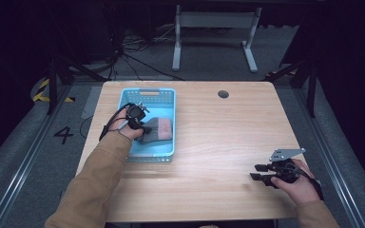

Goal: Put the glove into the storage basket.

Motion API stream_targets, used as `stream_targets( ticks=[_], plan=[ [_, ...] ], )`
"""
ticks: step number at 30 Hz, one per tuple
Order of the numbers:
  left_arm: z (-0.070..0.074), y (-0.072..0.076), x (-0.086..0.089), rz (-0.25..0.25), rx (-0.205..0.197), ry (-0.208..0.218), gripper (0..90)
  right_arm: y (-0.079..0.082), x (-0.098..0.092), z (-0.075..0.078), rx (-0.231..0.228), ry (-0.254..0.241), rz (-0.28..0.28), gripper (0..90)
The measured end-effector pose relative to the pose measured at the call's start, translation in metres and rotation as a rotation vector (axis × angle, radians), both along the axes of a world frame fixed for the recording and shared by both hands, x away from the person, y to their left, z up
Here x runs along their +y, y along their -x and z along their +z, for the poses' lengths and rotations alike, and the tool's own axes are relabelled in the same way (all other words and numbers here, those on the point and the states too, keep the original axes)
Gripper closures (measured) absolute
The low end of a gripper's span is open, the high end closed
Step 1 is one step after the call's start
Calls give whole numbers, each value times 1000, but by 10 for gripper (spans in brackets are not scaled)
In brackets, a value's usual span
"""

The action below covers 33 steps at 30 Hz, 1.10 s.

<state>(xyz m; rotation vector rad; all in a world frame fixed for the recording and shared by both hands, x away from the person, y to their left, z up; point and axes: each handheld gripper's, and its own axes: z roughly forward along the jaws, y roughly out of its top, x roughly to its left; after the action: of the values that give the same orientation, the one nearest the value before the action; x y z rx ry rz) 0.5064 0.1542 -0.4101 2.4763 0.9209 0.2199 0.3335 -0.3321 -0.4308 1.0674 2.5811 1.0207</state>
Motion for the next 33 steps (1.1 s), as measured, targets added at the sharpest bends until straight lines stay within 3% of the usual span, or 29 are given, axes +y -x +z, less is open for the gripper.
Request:
stream_targets(
  ticks=[10,20,24,26,33],
  plan=[
    [-7,-12,-8,2,-11,-48,663,8,-6,-1,-1,0,-20,563],
    [-11,-16,-11,17,-38,-61,634,6,0,-1,-5,-5,4,555],
    [-13,-18,-13,32,-77,-84,529,7,1,-1,-4,-6,6,553],
    [-13,-19,-13,37,-120,-81,453,8,0,0,-7,-8,7,551],
    [-9,-18,-14,44,-169,-64,371,8,2,0,-11,-14,17,542]
  ],
)
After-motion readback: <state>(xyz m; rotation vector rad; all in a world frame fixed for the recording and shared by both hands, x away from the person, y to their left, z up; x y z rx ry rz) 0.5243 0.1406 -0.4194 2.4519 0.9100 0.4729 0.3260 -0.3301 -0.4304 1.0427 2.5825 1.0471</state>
